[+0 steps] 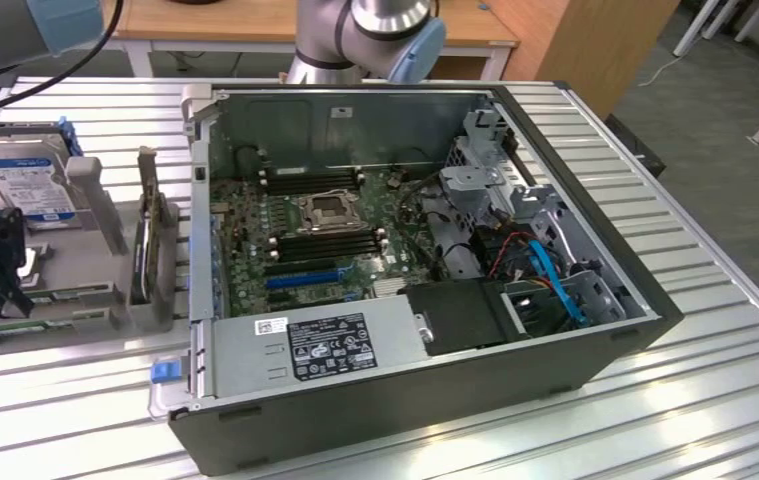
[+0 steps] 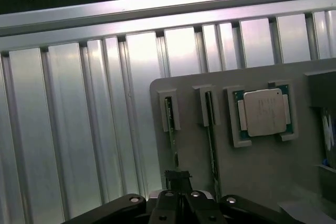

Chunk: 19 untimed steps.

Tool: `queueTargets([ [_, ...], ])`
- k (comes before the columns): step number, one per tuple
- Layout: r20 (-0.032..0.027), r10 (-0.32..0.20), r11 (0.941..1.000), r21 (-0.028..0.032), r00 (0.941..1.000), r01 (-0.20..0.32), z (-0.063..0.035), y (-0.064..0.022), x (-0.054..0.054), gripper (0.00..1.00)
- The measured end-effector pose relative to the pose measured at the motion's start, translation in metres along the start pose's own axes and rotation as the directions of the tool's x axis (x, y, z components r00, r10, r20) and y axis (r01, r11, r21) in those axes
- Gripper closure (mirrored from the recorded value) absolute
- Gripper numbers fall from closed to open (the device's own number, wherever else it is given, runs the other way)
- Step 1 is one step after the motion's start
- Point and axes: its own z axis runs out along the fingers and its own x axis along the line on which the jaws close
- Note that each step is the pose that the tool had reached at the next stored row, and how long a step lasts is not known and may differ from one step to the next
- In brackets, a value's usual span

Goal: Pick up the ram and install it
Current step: 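Pick up the ram and move it above insertion slot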

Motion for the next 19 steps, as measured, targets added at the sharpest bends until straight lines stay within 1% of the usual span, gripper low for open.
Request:
queueTargets([
  [4,-0.0013,-0.015,0.9999,-0.0003,0.9999,0.015,0.0004,0.0035,0.0003,0.89],
  [7,-0.0019,-0.068,0.9977,-0.0016,0.9977,0.068,0.0011,0.0036,0.0003,0.89],
  [9,-0.0023,-0.104,0.9946,-0.0025,0.9946,0.104,0.0014,0.0036,0.0003,0.89],
  [10,-0.0023,-0.11,0.9939,-0.0026,0.9939,0.11,0.0015,0.0037,0.0003,0.89],
  [12,-0.0023,-0.11,0.9939,-0.0025,0.9939,0.11,0.002,0.0037,0.0003,0.89],
  [15,-0.0023,-0.11,0.9939,-0.0025,0.9939,0.11,0.0067,0.0037,0.0005,0.89],
  [19,-0.0024,-0.11,0.9939,-0.0027,0.9939,0.11,0.0069,0.0037,0.0005,0.89],
])
